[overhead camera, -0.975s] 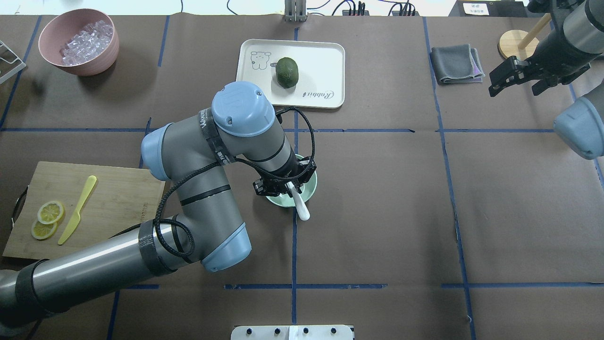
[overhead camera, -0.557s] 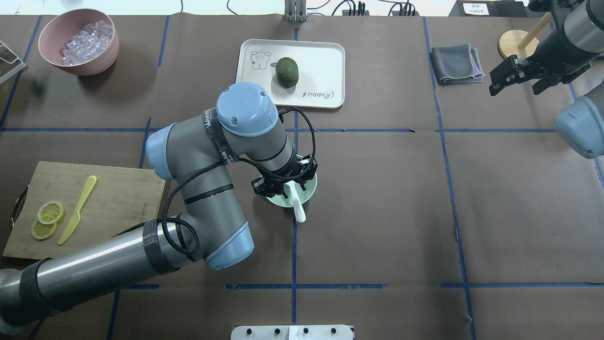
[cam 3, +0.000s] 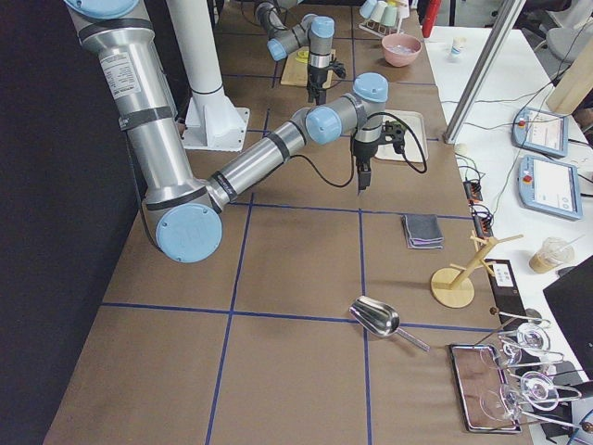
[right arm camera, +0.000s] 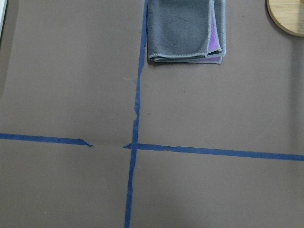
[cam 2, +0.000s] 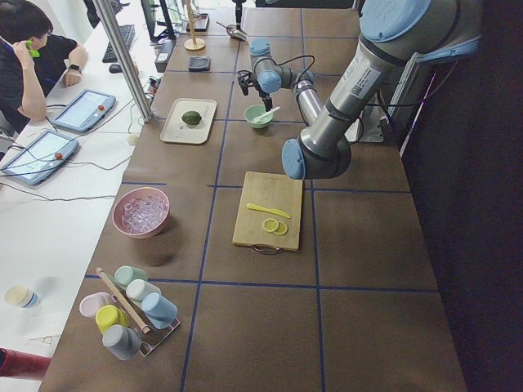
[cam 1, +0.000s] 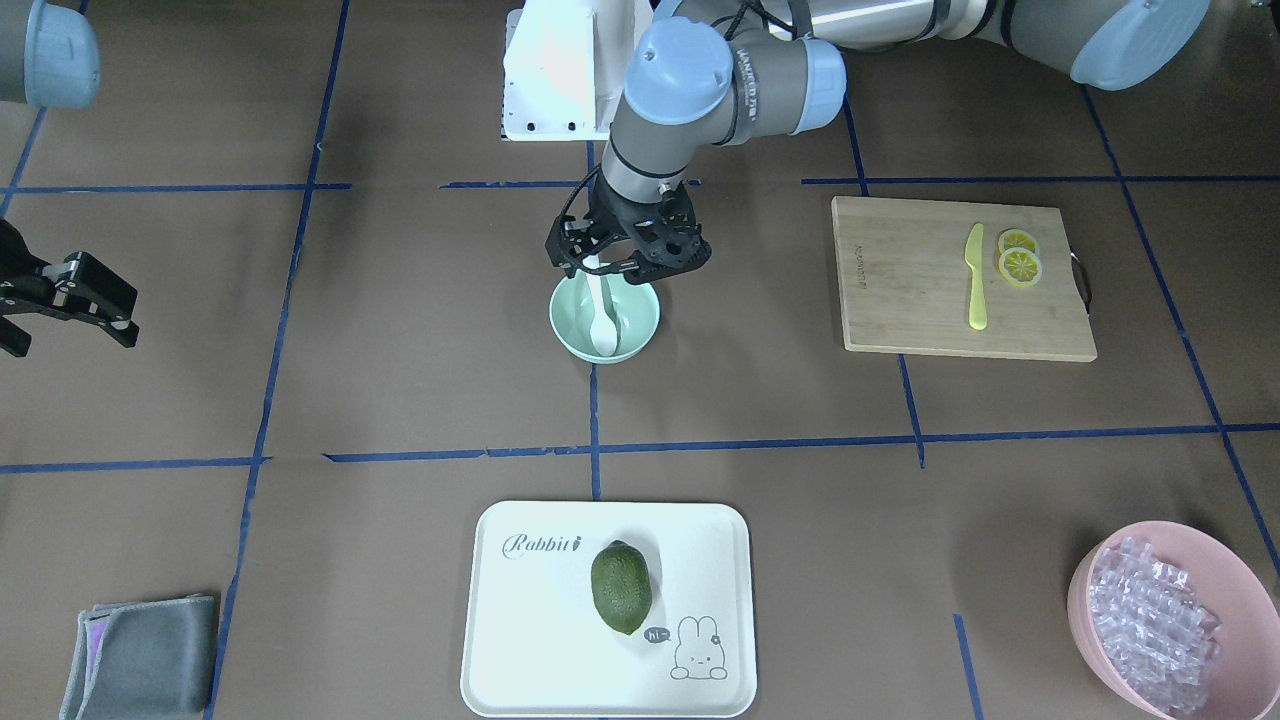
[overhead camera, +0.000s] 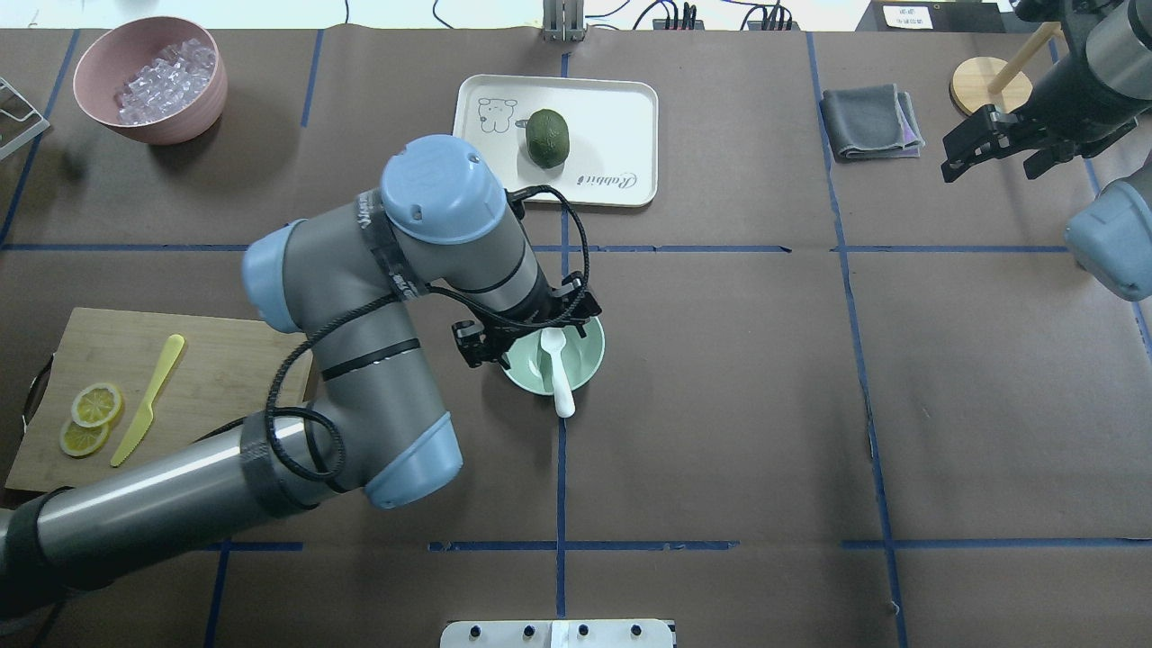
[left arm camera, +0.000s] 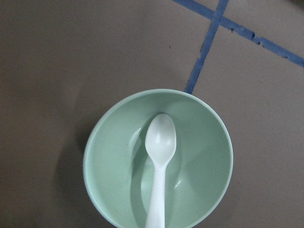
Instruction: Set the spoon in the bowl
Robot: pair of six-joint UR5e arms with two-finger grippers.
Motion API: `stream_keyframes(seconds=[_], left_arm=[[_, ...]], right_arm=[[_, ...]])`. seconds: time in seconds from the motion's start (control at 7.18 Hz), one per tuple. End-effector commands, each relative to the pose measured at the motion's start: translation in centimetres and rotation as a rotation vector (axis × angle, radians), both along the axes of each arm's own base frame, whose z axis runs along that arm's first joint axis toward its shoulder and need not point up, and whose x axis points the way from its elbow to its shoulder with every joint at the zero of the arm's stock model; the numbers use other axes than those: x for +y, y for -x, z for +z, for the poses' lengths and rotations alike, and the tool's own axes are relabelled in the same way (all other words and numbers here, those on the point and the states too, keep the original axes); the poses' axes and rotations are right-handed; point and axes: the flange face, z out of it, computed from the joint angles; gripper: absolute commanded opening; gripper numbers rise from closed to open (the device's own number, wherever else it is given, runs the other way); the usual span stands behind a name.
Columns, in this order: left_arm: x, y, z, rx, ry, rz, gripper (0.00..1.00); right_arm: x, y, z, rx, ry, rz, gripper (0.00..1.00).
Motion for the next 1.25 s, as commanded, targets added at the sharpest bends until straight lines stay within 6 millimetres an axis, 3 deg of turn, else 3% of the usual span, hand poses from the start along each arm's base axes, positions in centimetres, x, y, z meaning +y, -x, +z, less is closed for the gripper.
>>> stream_keyframes(seconds=[0.0,0.28,0.42,0.56,0.7,1.11], left_arm=[[-1.5,10.3,4.8,-0.09,-0.166,0.093,1.0],[-4.8,19.7,11.2,-0.101,-0.245,0.16,1.0],[-5.8,24.5,15.0,-0.098,-0.26,0.19,1.0],[-6.9,28.9,18.4,-0.11,-0.286,0.206,1.0],[-7.9,33.5,21.7,-0.126,-0.337,0.231,1.0],[-9.6,39.6,28.4,-0.147,-0.345,0.266,1.0]], right_arm=[[0.9,-4.6,4.9,0.029,-0.028,-0.055,1.0],[4.4,-12.5,12.3,0.01,-0.058,-0.135,1.0],[7.2,-16.0,16.4,-0.002,-0.055,-0.159,1.0],[8.8,-18.2,18.5,0.001,-0.041,-0.149,1.0],[9.3,-19.0,20.4,0.0,-0.006,-0.136,1.0],[9.6,-20.0,26.1,-0.006,-0.073,-0.106,1.0]])
